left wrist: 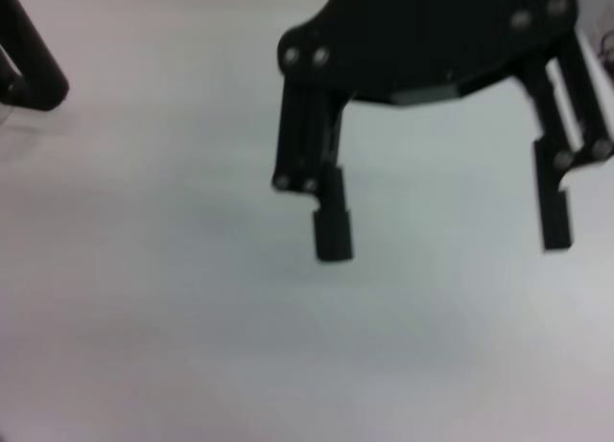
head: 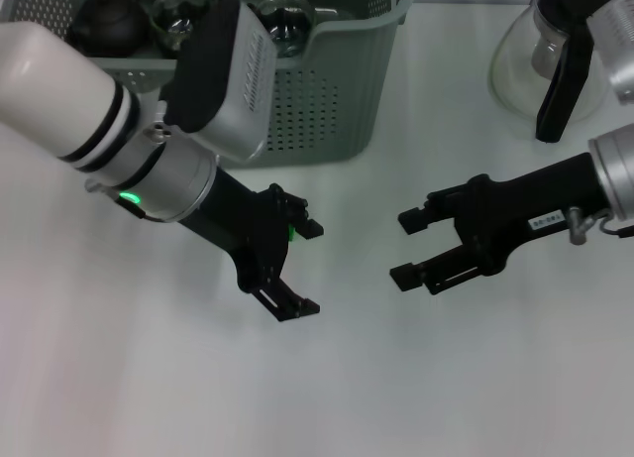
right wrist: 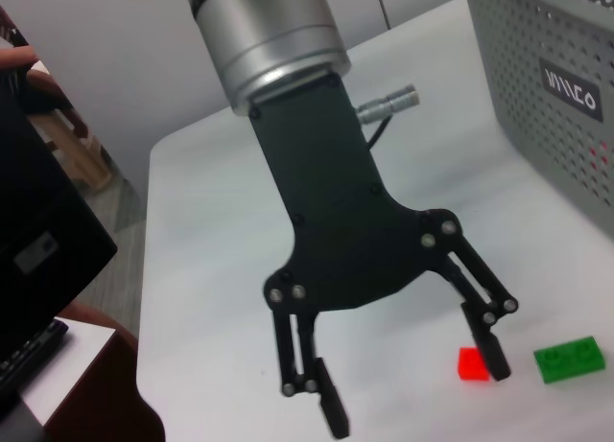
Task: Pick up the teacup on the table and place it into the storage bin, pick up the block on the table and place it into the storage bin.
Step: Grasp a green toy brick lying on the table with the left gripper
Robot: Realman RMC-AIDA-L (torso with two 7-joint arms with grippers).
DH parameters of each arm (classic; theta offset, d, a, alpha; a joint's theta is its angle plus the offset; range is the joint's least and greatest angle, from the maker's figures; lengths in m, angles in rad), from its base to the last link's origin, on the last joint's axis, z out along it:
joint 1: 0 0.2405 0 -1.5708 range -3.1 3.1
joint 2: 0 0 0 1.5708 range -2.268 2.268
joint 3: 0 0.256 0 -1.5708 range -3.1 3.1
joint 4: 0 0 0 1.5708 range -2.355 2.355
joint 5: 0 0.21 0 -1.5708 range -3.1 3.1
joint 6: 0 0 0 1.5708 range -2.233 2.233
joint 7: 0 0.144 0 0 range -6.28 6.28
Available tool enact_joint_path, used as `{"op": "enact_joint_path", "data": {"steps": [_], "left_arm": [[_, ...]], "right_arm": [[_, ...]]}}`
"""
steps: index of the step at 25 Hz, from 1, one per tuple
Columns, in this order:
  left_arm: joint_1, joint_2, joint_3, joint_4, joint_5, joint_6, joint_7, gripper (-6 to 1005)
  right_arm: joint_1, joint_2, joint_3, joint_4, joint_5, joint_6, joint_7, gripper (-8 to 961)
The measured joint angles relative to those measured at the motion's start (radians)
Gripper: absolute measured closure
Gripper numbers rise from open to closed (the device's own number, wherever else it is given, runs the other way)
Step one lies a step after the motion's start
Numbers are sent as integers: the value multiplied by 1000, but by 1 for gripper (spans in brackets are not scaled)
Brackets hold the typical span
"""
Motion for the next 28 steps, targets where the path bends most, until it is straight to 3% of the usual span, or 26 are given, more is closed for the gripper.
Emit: {"op": "enact_joint_path", "data": {"steps": [10,21,28], "left_arm": [[-63,5,55,-45,82,-161,10,49],[-93,-1,140,-89,139,-272,2,52],[-115,-2,155,-127,161,-312,-5,77]], "right_arm": [[-20,-22,27,1,1,-16,10,73],[-63,-33,60,2,1,-32,11,73],[-73,-30,64,2,2,-32,11,73]]}}
